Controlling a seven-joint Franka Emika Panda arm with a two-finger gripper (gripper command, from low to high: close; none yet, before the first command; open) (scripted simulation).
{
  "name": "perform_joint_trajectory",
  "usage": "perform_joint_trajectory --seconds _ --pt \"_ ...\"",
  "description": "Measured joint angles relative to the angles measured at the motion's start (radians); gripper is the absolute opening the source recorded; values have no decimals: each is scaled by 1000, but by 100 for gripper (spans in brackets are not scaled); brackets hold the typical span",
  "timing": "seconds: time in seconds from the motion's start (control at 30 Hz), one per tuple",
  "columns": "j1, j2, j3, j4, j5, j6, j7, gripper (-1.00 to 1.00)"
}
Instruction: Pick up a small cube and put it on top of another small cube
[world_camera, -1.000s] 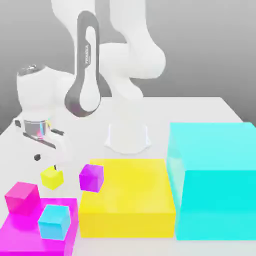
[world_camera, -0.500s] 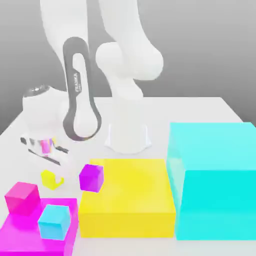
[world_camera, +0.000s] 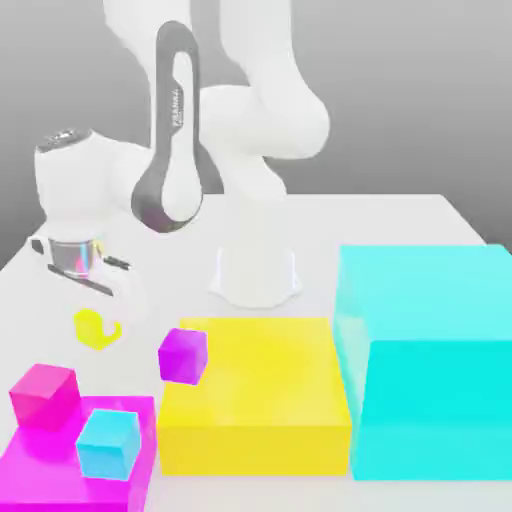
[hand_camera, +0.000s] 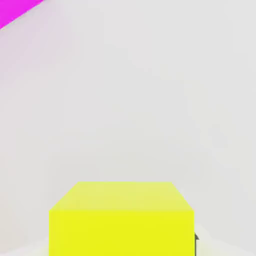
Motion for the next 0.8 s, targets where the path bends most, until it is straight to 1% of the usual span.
perform_joint_trajectory --seconds 0.03,0.1,0.27,0.33,0.43,0.5,0.53,0.6,0.67,0.7,0.8 --pt "-18 -15 -10 28 -6 -18 5 -100" --pt "10 -14 10 95 -18 -73 43 -100" --pt "149 26 80 275 -21 -236 142 -100" --pt "210 45 102 347 -13 -303 176 -100" --pt "267 74 164 456 6 -403 222 -100" --pt "333 94 198 529 21 -469 252 -100" --pt "357 93 208 550 30 -495 242 -100" --pt "358 135 210 554 45 -462 227 -100" --pt "355 198 212 542 57 -388 217 -100" --pt "354 214 213 538 60 -368 215 100" --pt "354 214 213 538 60 -368 215 100"
